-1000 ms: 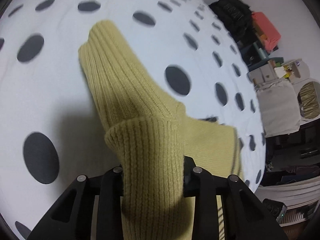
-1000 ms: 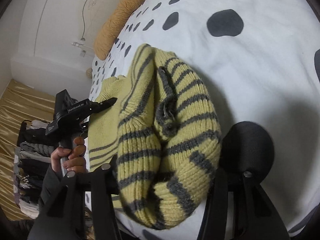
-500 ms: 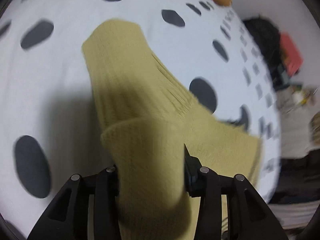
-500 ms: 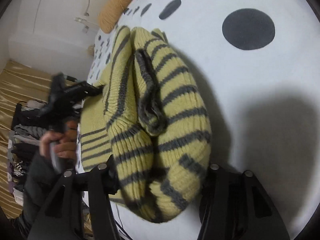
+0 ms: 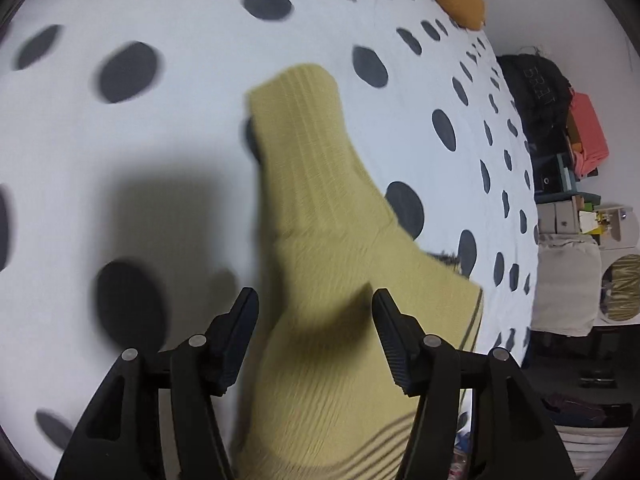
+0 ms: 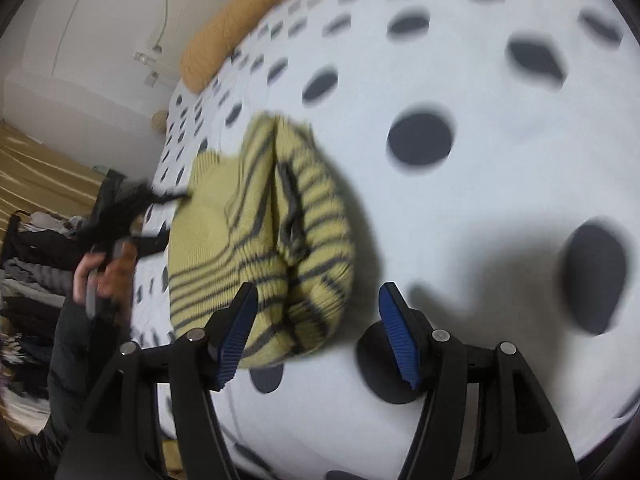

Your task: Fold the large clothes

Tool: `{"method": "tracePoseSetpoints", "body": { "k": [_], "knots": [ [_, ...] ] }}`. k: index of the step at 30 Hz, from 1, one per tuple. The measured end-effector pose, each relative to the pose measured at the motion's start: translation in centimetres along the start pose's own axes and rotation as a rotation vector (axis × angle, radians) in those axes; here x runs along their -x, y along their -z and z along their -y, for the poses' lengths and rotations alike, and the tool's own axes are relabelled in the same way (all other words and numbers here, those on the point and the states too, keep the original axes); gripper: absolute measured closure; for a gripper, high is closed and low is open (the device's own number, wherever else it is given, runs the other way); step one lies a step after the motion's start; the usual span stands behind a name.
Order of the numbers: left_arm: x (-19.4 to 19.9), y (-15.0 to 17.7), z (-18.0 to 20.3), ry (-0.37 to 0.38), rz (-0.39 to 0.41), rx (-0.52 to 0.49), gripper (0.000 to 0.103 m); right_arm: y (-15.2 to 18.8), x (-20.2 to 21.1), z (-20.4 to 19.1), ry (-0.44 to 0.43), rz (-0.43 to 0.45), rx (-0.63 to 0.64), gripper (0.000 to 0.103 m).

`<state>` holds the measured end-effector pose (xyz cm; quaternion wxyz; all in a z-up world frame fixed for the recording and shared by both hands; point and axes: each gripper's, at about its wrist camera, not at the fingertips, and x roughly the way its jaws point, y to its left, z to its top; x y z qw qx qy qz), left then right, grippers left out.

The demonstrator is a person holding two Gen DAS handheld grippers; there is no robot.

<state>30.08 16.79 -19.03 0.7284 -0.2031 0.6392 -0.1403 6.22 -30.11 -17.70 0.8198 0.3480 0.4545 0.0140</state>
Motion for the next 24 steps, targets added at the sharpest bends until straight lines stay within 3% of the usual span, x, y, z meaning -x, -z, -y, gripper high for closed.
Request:
{"method": "tracePoseSetpoints", "body": {
  "k": [3,6,9,11,12,13,14,16,18,20,22,24],
  "knots": [
    [4.6,4.4,-0.7,-0.033,0.106,-0.032,0.038,-2.6,0.6,-2.5,-0.031,0.024,0.098,0.047],
    [6.8,9.6,-0.7,-0.054,0.177,-0.064,0.036,-5.9,-2.3,-6.2,-0.099,-0.001,0.162,0.055],
    [6.9,13.7,0.1,-0.196,0.208,-0.161,0.037,-7.3,-6.8,-9.0,-0.145,-0.089,0.187,0.064],
    [6.0,16.0,0.1,-0.249,0.204,-0.224,0.036,-7.9,-9.7,-9.8,-0.08,-0.135,0.22,0.07],
    [5.2,16.8,0.1,-0.269,0.187,-0.24,0.037,-7.9,-11.2,-9.9,0.009,-0.146,0.255,0.074],
    [4.4,17.5,-0.2,-0.282,0.165,-0.246,0.036,-7.9,-12.6,-8.8,0.116,-0.15,0.299,0.101],
    [3.6,18.2,-0.5,-0.282,0.142,-0.244,0.035,-8.0,-13.1,-7.9,0.17,-0.143,0.327,0.103],
    [2.7,19.3,-1.2,-0.262,0.119,-0.227,0.035,-8.8,-12.9,-6.2,0.171,-0.138,0.314,0.103],
    [3.2,20.0,-1.3,-0.298,0.147,-0.214,0.037,-9.1,-12.1,-6.5,0.177,-0.137,0.308,0.103],
    [4.6,20.4,-0.8,-0.327,0.196,-0.214,0.04,-8.4,-9.8,-8.5,0.133,-0.105,0.324,0.096],
    [6.6,20.8,0.2,-0.319,0.273,-0.227,0.04,-6.2,-7.3,-10.9,0.026,-0.087,0.369,0.096],
    [8.1,20.4,1.5,-0.295,0.323,-0.245,0.04,-4.1,-6.5,-12.3,0.021,-0.09,0.428,0.096]
  ]
}}
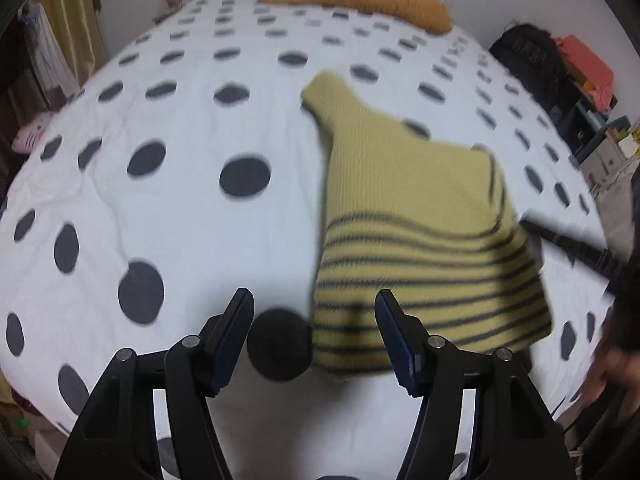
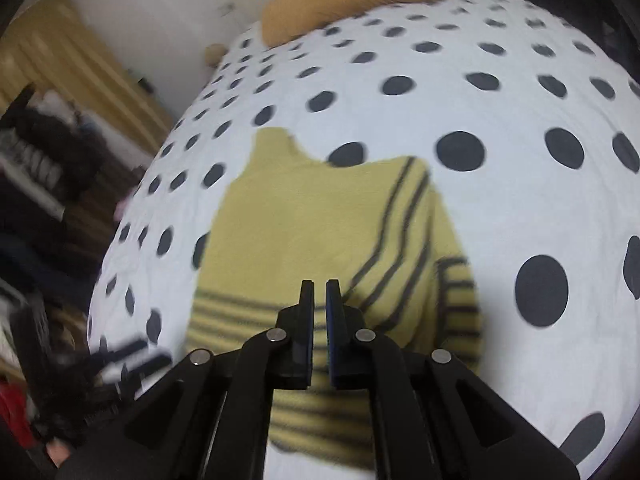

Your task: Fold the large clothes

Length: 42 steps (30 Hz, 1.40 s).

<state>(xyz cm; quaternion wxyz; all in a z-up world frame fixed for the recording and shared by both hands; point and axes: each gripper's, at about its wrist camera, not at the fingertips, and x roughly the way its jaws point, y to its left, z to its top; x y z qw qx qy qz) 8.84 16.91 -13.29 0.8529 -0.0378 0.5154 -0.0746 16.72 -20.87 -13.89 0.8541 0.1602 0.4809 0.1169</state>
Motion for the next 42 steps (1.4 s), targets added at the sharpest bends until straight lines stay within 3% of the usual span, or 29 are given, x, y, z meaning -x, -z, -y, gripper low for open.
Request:
{"method": "tracePoseSetpoints", "body": {
  "k": [2,3,4,6,8,10,12,14,15,19,22,25,27,31,33,36,38,42],
  "knots": [
    [0.8,-2.0,1.0,0.053,0.045,-0.013,0.041,1.9,-1.6,-0.4,0.091,-0.065,0.041,0.097],
    [1.1,-3.1,1.7,0.078,0.063,-0.021,0.049,3.1,-3.1,0.5,0.147,-0.118,0.035,0.099],
    [1.2,-4.1,2.1,0.109,0.075,-0.027,0.061,4.4,-4.2,2.0,0.124,-0.12,0.002,0.101],
    [0.6,-6.4,3.2,0.213,0.08,-0.024,0.074,4.9,-3.9,2.8,0.095,-0.09,-0.029,0.101],
    [-1.5,-8.5,4.0,0.265,0.055,-0.004,0.081,4.8,-3.6,2.4,0.109,-0.099,-0.008,0.101],
    [-5.1,-9.6,4.7,0.252,0.005,0.002,0.095,4.8,-3.6,2.4,0.117,-0.105,0.01,0.101],
    [-10.9,-9.6,4.9,0.116,-0.083,-0.016,0.103,4.4,-4.0,2.7,0.094,-0.103,-0.026,0.101],
    [-15.0,-9.1,4.6,0.064,-0.145,-0.029,0.103,4.4,-3.7,3.0,0.071,-0.098,-0.045,0.102],
    [-14.9,-9.1,4.7,0.047,-0.13,-0.034,0.102,3.9,-3.9,2.5,0.06,-0.103,-0.048,0.102],
    [-9.5,-8.5,4.7,0.079,-0.053,-0.007,0.103,3.6,-4.1,2.2,0.075,-0.115,-0.044,0.102],
    [-5.9,-4.6,4.1,0.156,-0.052,-0.014,0.102,3.9,-3.9,2.8,0.05,-0.105,-0.061,0.102],
    [-8.2,-0.3,3.4,0.147,-0.128,-0.013,0.102,4.0,-4.0,2.6,0.056,-0.095,-0.058,0.102],
    [-9.0,0.8,2.8,0.159,-0.118,0.022,0.102,4.1,-4.2,2.5,0.059,-0.108,-0.047,0.102],
    [-5.7,0.1,2.9,0.231,-0.095,0.097,0.102,4.0,-3.1,1.9,0.072,-0.087,-0.038,0.101],
    [-4.2,1.4,3.3,0.201,-0.06,0.052,0.102,4.2,-1.3,1.5,0.045,-0.048,-0.056,0.097],
    [-7.9,4.0,1.8,0.146,-0.181,0.081,0.102,5.7,0.2,1.4,0.064,-0.028,-0.048,0.097],
    [-9.6,5.5,0.4,0.202,-0.223,0.17,0.102,7.1,-2.1,2.9,0.076,-0.112,-0.075,0.103],
    [-5.6,4.9,1.6,0.177,-0.158,0.15,0.102,7.0,-0.9,2.5,0.055,-0.088,-0.12,0.101]
  ]
}}
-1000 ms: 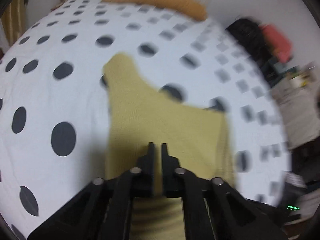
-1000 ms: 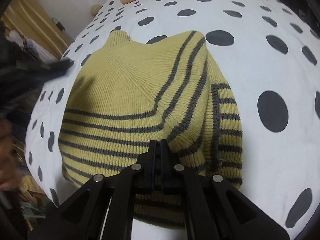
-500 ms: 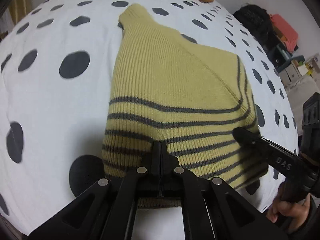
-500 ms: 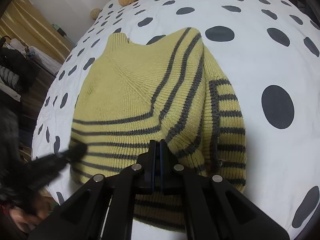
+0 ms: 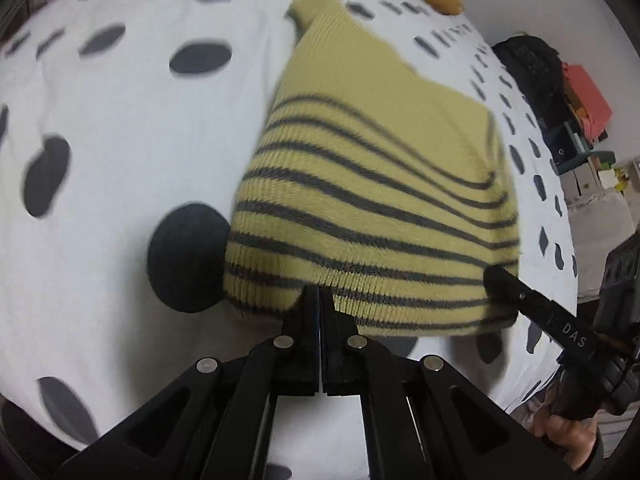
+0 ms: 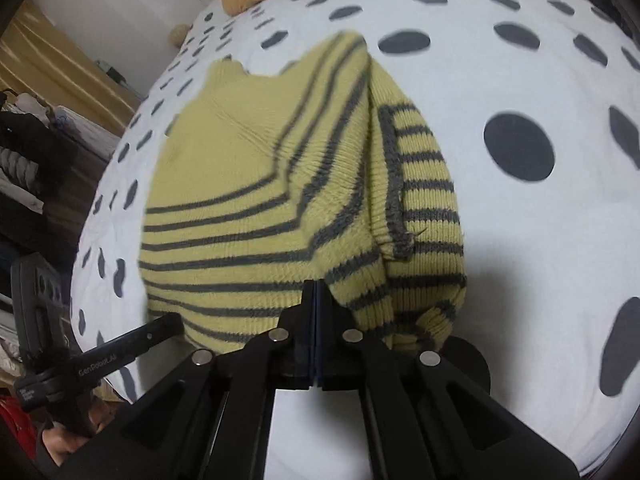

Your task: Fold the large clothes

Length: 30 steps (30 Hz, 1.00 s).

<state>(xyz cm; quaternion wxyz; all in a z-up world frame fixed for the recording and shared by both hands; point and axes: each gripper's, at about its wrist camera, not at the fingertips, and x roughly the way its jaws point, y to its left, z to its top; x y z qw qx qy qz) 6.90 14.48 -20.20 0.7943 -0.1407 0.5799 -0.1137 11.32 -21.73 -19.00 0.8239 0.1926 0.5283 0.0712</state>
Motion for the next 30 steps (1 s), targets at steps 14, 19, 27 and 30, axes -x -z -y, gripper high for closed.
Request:
{"method": "tracePoseSetpoints", "body": {
  "k": [14,19,27,30],
  "knots": [
    [1.8,-5.1,1.9,-0.099,0.075,0.0,0.102,-4.6,0.9,-0.3,0.098,0.051,-0.002,0.098],
    [7.3,-2.4,4.2,-0.186,0.139,-0.095,0.086,-2.5,5.9,-4.5,0.116,0.102,0.031,0.051],
    [11.6,3.2,5.5,-0.3,0.179,-0.158,0.048,2.5,8.2,-7.8,0.266,0.103,0.074,0.05],
    [12.7,4.3,6.3,-0.311,0.199,-0.168,0.035,3.7,9.0,-8.7,0.271,0.109,0.082,0.044]
  ]
}}
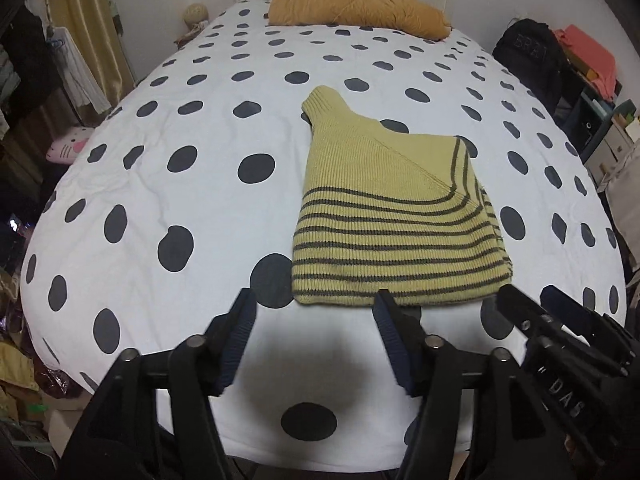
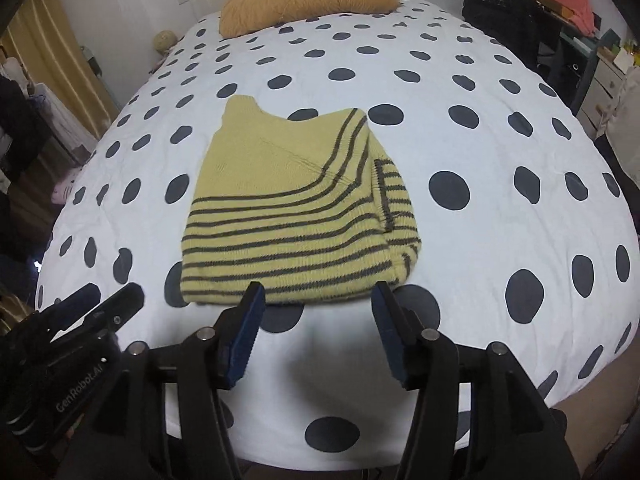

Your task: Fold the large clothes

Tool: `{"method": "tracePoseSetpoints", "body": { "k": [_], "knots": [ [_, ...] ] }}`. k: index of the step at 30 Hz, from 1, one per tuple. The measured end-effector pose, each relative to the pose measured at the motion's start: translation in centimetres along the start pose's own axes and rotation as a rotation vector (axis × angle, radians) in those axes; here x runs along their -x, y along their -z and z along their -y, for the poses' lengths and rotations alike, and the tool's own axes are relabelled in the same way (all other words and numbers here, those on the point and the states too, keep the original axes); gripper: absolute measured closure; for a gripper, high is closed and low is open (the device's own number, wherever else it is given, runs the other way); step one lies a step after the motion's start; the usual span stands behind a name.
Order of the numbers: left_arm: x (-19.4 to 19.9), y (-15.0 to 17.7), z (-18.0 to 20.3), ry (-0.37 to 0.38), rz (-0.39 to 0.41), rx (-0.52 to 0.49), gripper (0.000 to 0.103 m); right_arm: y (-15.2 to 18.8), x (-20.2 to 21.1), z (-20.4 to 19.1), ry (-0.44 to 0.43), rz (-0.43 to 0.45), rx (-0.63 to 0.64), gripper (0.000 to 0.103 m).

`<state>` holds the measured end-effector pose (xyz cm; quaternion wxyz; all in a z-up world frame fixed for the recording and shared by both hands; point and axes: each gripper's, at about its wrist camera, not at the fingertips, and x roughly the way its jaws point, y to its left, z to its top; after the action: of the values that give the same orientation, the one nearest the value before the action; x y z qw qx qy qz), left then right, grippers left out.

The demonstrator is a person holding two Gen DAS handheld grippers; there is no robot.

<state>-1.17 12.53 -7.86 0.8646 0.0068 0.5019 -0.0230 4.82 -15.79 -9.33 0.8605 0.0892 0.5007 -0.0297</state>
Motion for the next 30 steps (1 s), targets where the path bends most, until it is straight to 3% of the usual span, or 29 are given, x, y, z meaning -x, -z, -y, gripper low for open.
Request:
{"method": "tracePoseSetpoints", "body": {
  "k": [3,12,14,15,18,19,21,24,27,28,29,30],
  "knots": [
    [0.9,0.2,0.5,-0.043,0.011,-0.005,0.034,0.4,1.1,-0.8,0.018,0.004,0.026,0.042],
    [1.0,0.9,-0.2,-0.075,-0.011,0.027,0.033,1.1,2.8,-1.7,0.108,0.022,0.071,0.035],
    [0.2,1.3,-0.9,-0.063,-0.037,0.055,0.03,1.2,2.4,-1.5,0.092,0.02,0.077,0.024],
    [-0.2,1.5,-1.3,-0.058,-0.048,0.065,0.023,1.1,1.8,-1.0,0.073,0.016,0.072,0.021],
    [-1.4,2.5,-2.5,-0.068,-0.086,0.089,0.022,0.7,-0.2,0.7,-0.021,0.017,0.027,0.022],
    [-1.7,2.8,-2.9,-0.073,-0.096,0.095,0.022,0.3,-1.1,1.4,-0.073,0.013,0.003,0.025],
    [-2.6,3.5,-3.9,-0.086,-0.127,0.117,0.022,-0.6,-2.9,1.8,-0.207,-0.016,-0.03,0.04],
    [-3.5,3.9,-5.5,-0.094,-0.161,0.152,0.022,-2.0,-6.0,1.1,-0.358,-0.053,-0.048,0.043],
    [-4.1,4.0,-6.8,-0.12,-0.174,0.17,0.022,-3.0,-9.5,0.9,-0.293,-0.089,0.0,0.043],
    [-4.4,4.0,-7.3,-0.123,-0.183,0.177,0.022,-3.2,-11.4,1.5,-0.23,-0.116,0.008,0.052],
    [-4.6,4.1,-7.6,-0.124,-0.192,0.183,0.022,-3.4,-12.7,2.4,-0.208,-0.137,0.007,0.075],
    [-5.0,4.2,-8.0,-0.125,-0.202,0.193,0.022,-3.5,-13.7,3.4,-0.182,-0.153,0.012,0.082]
  ]
}}
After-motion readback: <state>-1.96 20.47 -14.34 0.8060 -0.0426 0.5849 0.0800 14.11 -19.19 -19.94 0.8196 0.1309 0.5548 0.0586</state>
